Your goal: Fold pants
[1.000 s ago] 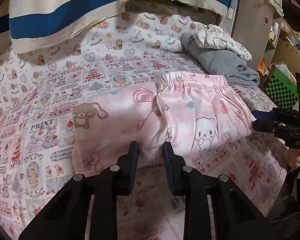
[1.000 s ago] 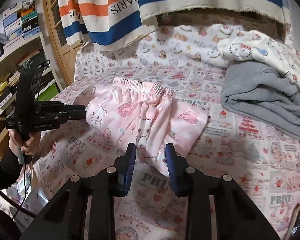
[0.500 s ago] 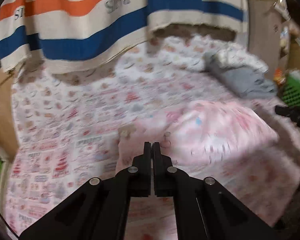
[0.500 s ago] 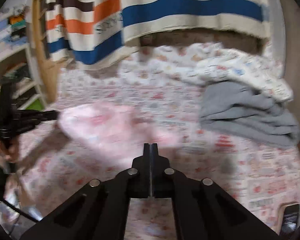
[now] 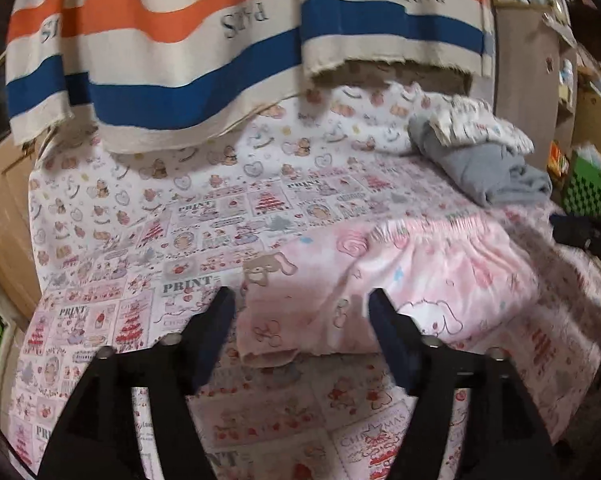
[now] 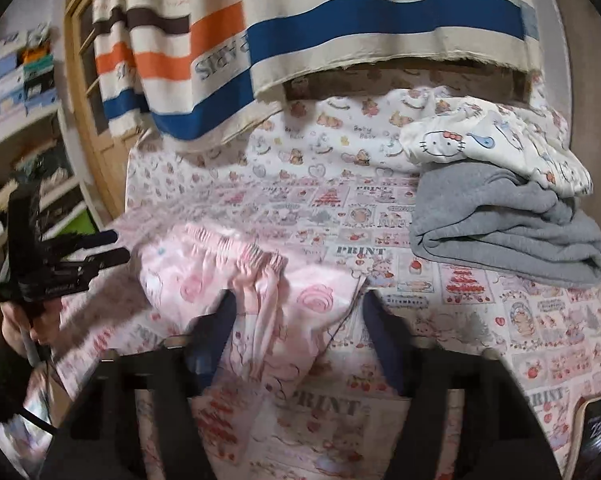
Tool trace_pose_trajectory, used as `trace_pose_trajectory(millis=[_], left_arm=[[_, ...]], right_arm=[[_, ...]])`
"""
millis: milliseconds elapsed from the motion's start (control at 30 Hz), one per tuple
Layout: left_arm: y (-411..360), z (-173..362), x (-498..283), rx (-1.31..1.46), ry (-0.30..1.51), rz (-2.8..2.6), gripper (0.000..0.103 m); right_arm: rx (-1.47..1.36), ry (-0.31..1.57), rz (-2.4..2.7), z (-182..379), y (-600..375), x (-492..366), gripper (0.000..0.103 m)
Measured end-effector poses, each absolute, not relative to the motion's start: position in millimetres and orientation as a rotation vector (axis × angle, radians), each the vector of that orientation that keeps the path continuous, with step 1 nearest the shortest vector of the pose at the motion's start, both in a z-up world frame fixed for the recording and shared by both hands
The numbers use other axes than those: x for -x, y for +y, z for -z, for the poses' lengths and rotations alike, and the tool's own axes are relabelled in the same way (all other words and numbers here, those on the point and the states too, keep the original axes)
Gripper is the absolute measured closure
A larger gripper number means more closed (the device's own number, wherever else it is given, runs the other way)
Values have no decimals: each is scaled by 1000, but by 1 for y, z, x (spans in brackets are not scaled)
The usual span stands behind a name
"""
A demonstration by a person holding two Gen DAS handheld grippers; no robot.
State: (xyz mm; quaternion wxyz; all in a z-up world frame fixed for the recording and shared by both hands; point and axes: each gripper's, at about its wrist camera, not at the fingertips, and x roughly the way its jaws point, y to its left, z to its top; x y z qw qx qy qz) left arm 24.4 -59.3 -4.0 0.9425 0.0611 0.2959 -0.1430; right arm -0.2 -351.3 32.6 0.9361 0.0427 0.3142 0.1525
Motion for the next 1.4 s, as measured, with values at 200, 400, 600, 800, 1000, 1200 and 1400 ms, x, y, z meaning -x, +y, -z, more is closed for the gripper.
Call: trace_pose_trajectory(millis=[200, 400, 600, 800, 1000, 1200, 1400], left_arm=[[-39, 21, -42, -24, 707, 286, 13], [-32, 37, -67, 207, 842, 486, 13], [-39, 44, -88, 303, 880, 536, 14], [-52, 47, -93, 361, 874, 643, 32], [-74, 42, -95, 206, 880, 540, 42], [-93, 41, -77, 8, 810, 438, 86], [-94, 26, -53, -41, 717, 411, 87]], right_arm=[[-172, 777, -272, -1, -358, -16, 34], [-243, 828, -290, 14, -355, -30, 30], [-362, 854, -430, 18, -350, -40, 25], [-386, 838, -469, 21, -342, -46, 25], [-271, 841, -417, 19, -323, -56, 24], [-115, 866, -340, 18, -299, -56, 81], [-52, 779, -344, 2, -291, -42, 88]])
